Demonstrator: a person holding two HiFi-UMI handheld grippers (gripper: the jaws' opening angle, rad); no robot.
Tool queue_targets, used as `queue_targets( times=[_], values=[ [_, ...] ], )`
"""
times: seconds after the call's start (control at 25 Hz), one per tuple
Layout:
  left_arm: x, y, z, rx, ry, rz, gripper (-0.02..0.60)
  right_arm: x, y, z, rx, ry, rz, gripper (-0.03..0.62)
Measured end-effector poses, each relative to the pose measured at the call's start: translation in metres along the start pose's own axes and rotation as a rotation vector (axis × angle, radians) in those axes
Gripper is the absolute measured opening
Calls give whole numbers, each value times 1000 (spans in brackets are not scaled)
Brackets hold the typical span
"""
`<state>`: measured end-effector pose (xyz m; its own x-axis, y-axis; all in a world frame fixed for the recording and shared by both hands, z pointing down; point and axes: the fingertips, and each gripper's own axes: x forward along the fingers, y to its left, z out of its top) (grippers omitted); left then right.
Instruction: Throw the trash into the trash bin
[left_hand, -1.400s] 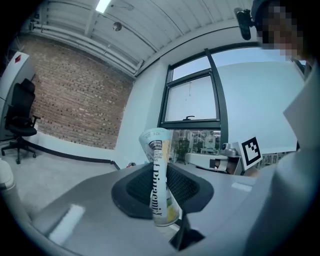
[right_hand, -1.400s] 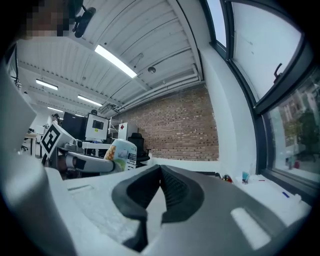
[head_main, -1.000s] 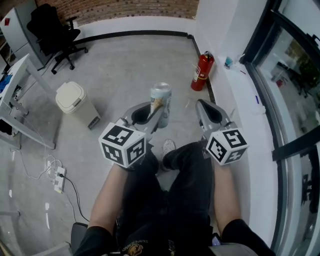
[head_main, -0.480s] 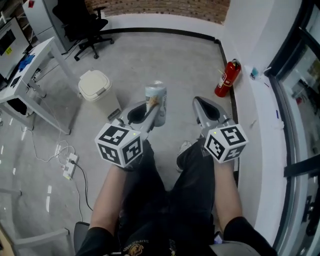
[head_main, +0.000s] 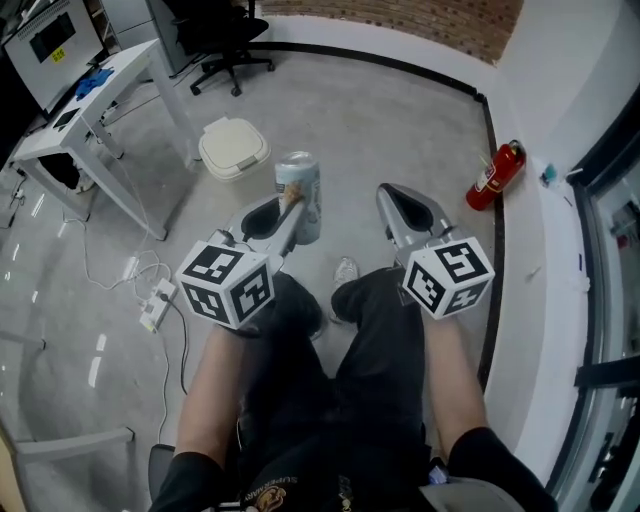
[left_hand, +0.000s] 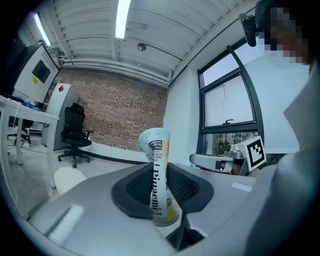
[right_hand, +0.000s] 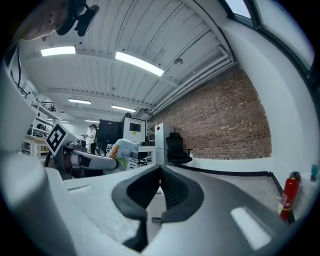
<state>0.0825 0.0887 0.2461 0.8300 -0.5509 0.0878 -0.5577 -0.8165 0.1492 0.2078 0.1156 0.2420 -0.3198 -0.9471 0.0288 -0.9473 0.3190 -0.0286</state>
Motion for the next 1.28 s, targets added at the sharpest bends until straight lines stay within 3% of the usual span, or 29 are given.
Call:
queue_targets(
  times=[0.72, 1.28],
  values=[
    [-80, 83, 0, 18, 18, 209, 80, 88, 98, -3, 19, -15, 222, 3],
    [-121, 124, -2, 24, 40, 269, 81, 134, 152, -7, 41, -15, 293, 3]
  ],
)
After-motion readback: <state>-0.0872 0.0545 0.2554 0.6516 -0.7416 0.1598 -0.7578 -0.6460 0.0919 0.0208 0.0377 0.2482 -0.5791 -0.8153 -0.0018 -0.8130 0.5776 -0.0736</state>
